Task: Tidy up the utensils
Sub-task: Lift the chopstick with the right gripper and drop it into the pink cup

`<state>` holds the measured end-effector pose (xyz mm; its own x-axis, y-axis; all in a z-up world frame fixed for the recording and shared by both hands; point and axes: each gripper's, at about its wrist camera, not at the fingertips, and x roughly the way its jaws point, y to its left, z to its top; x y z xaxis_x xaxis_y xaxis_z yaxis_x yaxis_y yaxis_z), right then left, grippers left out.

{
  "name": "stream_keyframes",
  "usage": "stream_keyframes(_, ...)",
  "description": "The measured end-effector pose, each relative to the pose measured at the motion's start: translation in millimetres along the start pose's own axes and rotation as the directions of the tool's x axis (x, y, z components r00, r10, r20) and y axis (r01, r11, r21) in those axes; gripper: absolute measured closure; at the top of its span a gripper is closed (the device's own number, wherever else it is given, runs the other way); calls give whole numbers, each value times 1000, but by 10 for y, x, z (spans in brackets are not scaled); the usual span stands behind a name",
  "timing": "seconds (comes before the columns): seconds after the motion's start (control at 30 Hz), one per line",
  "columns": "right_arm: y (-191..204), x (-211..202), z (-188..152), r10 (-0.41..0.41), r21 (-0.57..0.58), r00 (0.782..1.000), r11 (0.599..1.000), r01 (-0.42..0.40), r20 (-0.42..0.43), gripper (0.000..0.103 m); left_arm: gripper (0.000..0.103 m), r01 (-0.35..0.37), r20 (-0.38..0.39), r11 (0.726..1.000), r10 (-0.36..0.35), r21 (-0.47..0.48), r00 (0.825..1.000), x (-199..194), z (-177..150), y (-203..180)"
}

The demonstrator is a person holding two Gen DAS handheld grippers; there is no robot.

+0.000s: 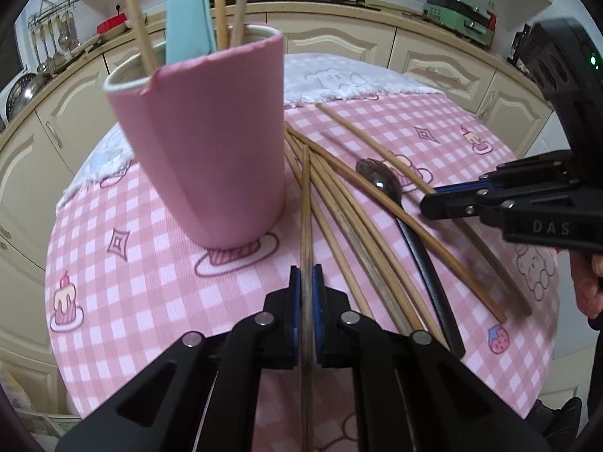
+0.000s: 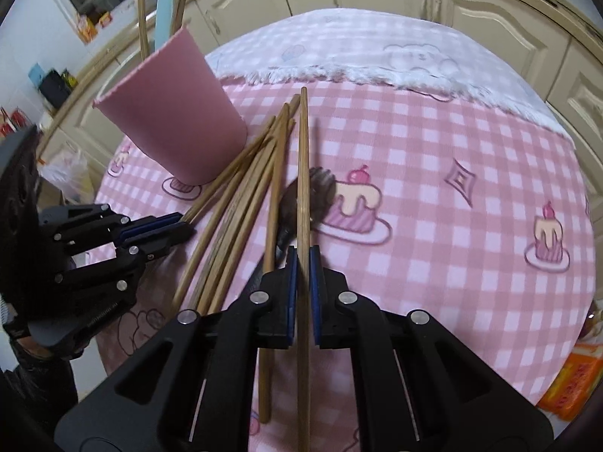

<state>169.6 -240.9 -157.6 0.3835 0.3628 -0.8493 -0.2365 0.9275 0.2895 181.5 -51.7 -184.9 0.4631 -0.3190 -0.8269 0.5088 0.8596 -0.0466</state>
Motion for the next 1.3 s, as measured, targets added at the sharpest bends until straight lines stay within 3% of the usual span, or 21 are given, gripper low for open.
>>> stream_keyframes(0.23, -128, -63, -87, 40, 44, 999, 998, -40, 21, 96, 98, 8, 25, 1000, -8, -1, 1000, -87, -58, -26)
stream_keyframes(0.37, -158, -203, -138, 72, 53, 994, 996, -77, 79, 96, 98, 20, 62, 1000, -19, 0, 998, -216, -70, -59)
stream_keyframes(0.53, -157, -443, -193, 109, 65, 974, 990, -124, 199, 96, 98, 52, 154, 999, -52, 2, 987, -507, -118, -72)
stream_keyframes(0.67, -113, -675, -187, 129, 58, 945, 986, -153, 301, 96, 98, 88, 242, 996, -84, -7, 967, -736, -122, -53)
stream_keyframes(1.0, 143, -1030, -51, 150, -16, 895, 987, -158, 421, 97, 98, 102, 469, 993, -60, -65, 881, -1256, -33, 85)
stream_keyframes(1.17, 317, -1203, 70, 172, -55, 863, 985, -166, 474, 97, 98, 108, 592, 987, -19, -115, 806, -1571, 63, 261)
stream_keyframes(1.23, 426, -1293, 176, 181, -79, 839, 983, -164, 513, 97, 98, 111, 644, 985, -2, -129, 765, -1719, 131, 329)
stream_keyframes(1.3, 537, -1364, 283, 196, -102, 815, 981, -168, 545, 97, 97, 105, 675, 984, 19, -142, 737, -1836, 214, 392)
